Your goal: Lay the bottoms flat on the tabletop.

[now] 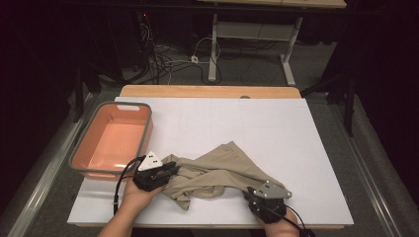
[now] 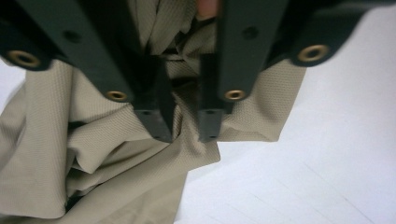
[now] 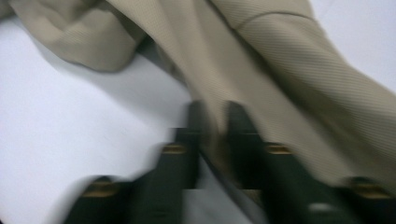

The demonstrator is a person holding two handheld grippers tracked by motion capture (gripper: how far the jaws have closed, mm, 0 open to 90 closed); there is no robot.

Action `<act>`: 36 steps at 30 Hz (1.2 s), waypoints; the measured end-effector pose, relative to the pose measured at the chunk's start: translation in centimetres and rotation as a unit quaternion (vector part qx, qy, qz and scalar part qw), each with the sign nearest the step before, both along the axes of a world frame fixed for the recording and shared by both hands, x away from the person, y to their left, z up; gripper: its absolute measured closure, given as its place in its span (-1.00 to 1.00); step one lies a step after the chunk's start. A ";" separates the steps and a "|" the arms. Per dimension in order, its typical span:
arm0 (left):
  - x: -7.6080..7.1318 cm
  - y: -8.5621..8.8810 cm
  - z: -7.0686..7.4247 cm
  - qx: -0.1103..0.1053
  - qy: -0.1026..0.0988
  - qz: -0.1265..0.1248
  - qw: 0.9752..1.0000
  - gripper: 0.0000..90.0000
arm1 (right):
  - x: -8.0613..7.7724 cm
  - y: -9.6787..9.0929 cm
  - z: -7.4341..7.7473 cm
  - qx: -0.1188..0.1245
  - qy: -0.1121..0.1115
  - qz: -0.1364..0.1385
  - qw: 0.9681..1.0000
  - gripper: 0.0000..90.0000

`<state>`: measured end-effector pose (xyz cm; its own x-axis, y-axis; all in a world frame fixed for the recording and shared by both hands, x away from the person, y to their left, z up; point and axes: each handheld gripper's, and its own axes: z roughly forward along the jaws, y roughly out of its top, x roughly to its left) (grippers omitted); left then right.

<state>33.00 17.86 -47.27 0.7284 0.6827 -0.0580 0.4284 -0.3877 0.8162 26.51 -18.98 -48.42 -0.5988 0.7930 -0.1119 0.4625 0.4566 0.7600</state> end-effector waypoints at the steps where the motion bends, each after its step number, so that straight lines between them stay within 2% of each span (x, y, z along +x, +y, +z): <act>1: -0.1 0.1 0.1 -0.004 -0.004 -0.001 1.000 0.78 | -0.1 -0.4 0.1 -0.003 -0.004 -0.002 1.000 0.99; 4: -0.3 0.2 0.6 -0.017 -0.010 -0.002 1.000 0.94 | -0.3 -2.7 0.6 0.019 -0.010 -0.024 0.999 1.00; 7: -0.5 -0.2 1.1 -0.018 -0.018 -0.018 1.000 0.95 | -0.7 -5.9 1.1 0.034 -0.016 -0.058 0.998 1.00; 10: -0.6 -0.9 1.5 -0.019 -0.024 -0.025 0.999 0.94 | -1.3 -8.6 1.4 0.030 -0.025 -0.087 0.995 1.00; 14: -0.6 -1.1 1.6 -0.023 -0.020 -0.028 0.999 0.92 | -1.4 -12.0 1.6 0.041 -0.030 -0.132 0.990 1.00; 16: -0.6 -1.3 1.4 -0.022 -0.012 -0.034 0.999 0.73 | -1.4 -13.5 1.7 0.050 -0.035 -0.155 0.986 1.00; 18: -0.6 -1.6 1.3 -0.031 -0.006 -0.039 0.999 0.44 | -1.3 -14.2 1.7 0.069 -0.030 -0.157 0.985 0.96; 20: -0.9 -1.9 1.6 -0.035 -0.016 -0.039 0.998 0.15 | -1.2 -14.1 1.8 0.079 -0.029 -0.152 0.985 0.84; 22: -1.3 -2.2 2.4 -0.042 -0.024 -0.014 0.999 -0.20 | -1.2 -13.6 2.0 0.087 -0.031 -0.138 0.986 0.71; 23: -1.3 -2.3 2.8 -0.060 -0.016 -0.017 0.998 -0.33 | -1.2 -13.3 2.2 0.092 -0.035 -0.131 0.986 0.65; 24: -1.5 -2.3 3.1 -0.077 -0.010 -0.030 0.997 -0.34 | -1.3 -13.0 2.5 0.097 -0.038 -0.127 0.987 0.61; 25: -1.7 -2.5 3.3 -0.080 -0.009 -0.037 0.996 -0.34 | -1.4 -12.7 2.7 0.101 -0.043 -0.123 0.986 0.58; 27: -2.2 -3.0 3.3 -0.072 -0.012 -0.057 0.996 -0.28 | -1.5 -11.9 3.1 0.106 -0.049 -0.109 0.987 0.55; 29: -2.7 -3.7 3.0 -0.070 -0.011 -0.082 0.994 -0.10 | -1.7 -11.0 3.3 0.110 -0.050 -0.093 0.988 0.53; 30: -3.0 -4.1 2.9 -0.075 -0.010 -0.100 0.992 0.04 | -1.7 -10.5 3.4 0.111 -0.050 -0.084 0.989 0.53; 31: -3.2 -4.6 2.7 -0.085 -0.003 -0.121 0.989 0.20 | -1.8 -9.9 3.3 0.113 -0.048 -0.075 0.990 0.53; 32: -3.4 -5.1 2.6 -0.092 0.005 -0.134 0.987 0.27 | -1.8 -9.3 3.3 0.113 -0.045 -0.065 0.990 0.53; 33: -3.6 -5.6 2.5 -0.093 0.009 -0.142 0.986 0.27 | -1.8 -8.6 3.1 0.113 -0.041 -0.055 0.991 0.53; 34: -3.8 -6.1 2.4 -0.088 0.010 -0.148 0.985 0.27 | -1.8 -8.0 2.9 0.109 -0.038 -0.044 0.992 0.53; 36: -4.1 -7.1 1.8 -0.058 0.006 -0.153 0.987 0.26 | -1.8 -6.6 2.6 0.103 -0.030 -0.025 0.994 0.53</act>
